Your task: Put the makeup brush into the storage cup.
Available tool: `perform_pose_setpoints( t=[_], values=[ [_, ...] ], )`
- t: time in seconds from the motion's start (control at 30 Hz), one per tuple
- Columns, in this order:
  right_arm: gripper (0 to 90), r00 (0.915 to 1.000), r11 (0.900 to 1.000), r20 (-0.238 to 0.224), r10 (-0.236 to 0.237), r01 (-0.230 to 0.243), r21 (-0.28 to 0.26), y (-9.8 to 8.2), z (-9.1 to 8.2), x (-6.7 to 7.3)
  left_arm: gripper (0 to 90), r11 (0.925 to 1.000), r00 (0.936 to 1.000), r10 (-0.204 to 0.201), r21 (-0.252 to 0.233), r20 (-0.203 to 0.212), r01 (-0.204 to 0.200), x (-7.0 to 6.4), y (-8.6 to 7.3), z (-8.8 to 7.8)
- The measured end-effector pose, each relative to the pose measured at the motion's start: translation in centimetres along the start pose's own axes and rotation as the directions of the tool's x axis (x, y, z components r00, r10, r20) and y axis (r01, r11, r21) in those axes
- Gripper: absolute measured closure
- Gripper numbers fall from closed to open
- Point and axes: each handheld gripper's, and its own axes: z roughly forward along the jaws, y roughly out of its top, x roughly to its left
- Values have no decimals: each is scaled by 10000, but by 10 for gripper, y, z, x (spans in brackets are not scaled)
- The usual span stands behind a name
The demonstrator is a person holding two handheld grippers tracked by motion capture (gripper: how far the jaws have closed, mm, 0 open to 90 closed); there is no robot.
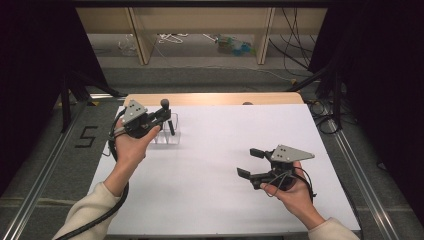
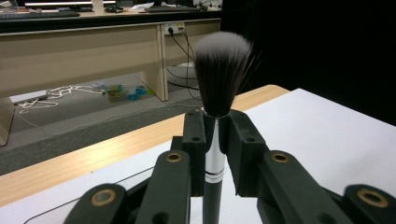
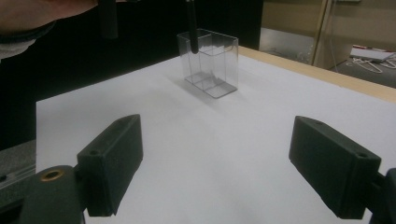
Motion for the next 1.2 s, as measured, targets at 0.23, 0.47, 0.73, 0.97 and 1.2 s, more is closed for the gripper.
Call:
perform_pose_setpoints(
  t=[0.23,0.47,0.73,0.97,1.2],
  values=[
    [183,10000,10000,-23,29,-29,8,0,0,0,780,10000,10000,-48,-31,18,48,1,1,1],
    [183,10000,10000,48,53,-53,-4,0,0,0,780,10000,10000,-56,-39,-37,56,3,1,2],
    [183,10000,10000,7,25,-25,65,0,-1,-1,780,9999,10000,-79,-70,-42,79,5,2,2],
    [183,10000,10000,8,24,-24,63,0,-1,-1,780,10000,10000,-44,-39,-71,43,6,2,3],
    [183,10000,10000,28,-48,48,53,0,0,-1,780,9999,10000,-30,-96,-82,29,6,3,4]
  ],
)
